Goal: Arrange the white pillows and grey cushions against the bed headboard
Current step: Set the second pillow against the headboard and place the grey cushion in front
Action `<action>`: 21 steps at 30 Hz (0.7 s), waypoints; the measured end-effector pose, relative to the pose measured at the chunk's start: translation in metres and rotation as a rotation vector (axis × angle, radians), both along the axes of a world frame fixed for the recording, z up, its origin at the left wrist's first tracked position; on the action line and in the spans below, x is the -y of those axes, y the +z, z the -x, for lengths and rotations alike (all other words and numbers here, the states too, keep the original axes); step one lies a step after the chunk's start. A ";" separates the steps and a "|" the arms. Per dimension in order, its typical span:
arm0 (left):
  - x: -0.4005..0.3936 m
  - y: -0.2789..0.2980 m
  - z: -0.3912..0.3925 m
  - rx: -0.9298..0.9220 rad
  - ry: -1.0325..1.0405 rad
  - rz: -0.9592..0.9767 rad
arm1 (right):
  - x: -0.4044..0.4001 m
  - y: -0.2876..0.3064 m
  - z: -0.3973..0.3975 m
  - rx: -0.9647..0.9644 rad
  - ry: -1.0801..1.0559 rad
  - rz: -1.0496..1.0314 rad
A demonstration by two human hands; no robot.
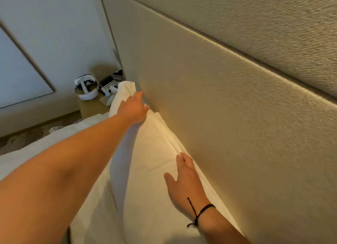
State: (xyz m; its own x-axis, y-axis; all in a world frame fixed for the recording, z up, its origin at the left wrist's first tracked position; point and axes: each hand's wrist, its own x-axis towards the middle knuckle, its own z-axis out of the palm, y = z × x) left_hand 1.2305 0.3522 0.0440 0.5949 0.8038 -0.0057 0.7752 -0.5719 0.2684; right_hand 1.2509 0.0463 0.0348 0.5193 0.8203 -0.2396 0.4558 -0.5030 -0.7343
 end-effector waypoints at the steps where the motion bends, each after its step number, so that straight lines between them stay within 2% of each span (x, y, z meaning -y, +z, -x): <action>1: 0.000 0.002 0.010 0.044 -0.024 0.019 | 0.004 0.002 0.002 0.044 0.005 -0.004; 4: 0.012 0.001 0.057 0.230 -0.042 0.027 | 0.012 0.013 0.018 0.202 0.024 -0.091; 6: 0.028 -0.009 0.101 0.258 -0.001 0.018 | 0.015 0.017 0.039 0.247 0.056 -0.183; 8: 0.047 -0.027 0.152 0.076 0.000 0.033 | 0.019 0.012 0.073 0.185 0.130 -0.224; 10: 0.068 -0.045 0.198 -0.228 -0.092 0.106 | 0.025 -0.003 0.113 0.118 0.242 -0.154; 13: 0.090 -0.065 0.234 -0.604 -0.450 0.033 | 0.038 -0.038 0.171 0.152 0.467 0.130; 16: 0.105 -0.069 0.237 -0.689 -0.672 -0.018 | 0.057 -0.066 0.211 0.233 0.558 0.353; 21: 0.117 -0.069 0.237 -0.945 -0.692 0.009 | 0.081 -0.082 0.230 0.279 0.417 0.401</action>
